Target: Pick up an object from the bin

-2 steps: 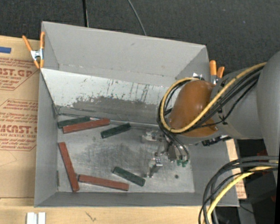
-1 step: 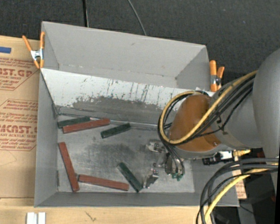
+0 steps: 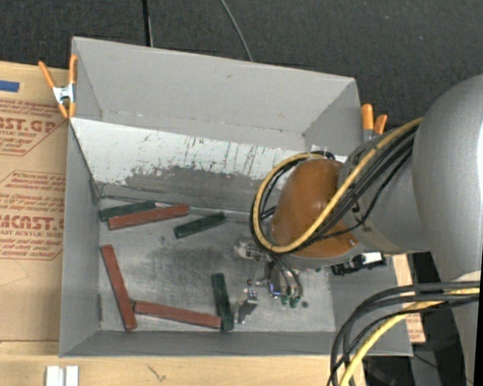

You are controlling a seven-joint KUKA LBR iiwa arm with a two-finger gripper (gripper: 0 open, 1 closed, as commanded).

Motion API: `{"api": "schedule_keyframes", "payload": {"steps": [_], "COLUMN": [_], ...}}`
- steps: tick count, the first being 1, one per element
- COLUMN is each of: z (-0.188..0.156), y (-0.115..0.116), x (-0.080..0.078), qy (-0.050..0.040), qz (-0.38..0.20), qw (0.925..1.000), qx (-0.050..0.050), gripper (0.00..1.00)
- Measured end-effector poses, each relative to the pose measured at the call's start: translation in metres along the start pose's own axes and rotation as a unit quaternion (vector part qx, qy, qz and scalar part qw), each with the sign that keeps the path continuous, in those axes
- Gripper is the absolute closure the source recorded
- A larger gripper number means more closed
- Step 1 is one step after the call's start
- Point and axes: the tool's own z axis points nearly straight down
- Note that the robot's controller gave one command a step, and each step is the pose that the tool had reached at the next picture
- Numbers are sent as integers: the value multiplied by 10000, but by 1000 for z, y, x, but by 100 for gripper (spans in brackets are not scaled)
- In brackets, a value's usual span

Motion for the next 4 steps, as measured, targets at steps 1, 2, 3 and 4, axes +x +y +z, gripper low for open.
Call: {"api": "schedule_keyframes", "payload": {"steps": [1,2,3,4], "z": [0,0,0,-144], "y": [12,61,61,61], "x": [3,26,26,3], "qy": [-12,2,2,-4], "qz": [-22,-1366,-1368,-1152], "qw": [10000,9906,9906,9933], "qx": [-9,6,6,-16], "gripper": [0,100,100,100]}}
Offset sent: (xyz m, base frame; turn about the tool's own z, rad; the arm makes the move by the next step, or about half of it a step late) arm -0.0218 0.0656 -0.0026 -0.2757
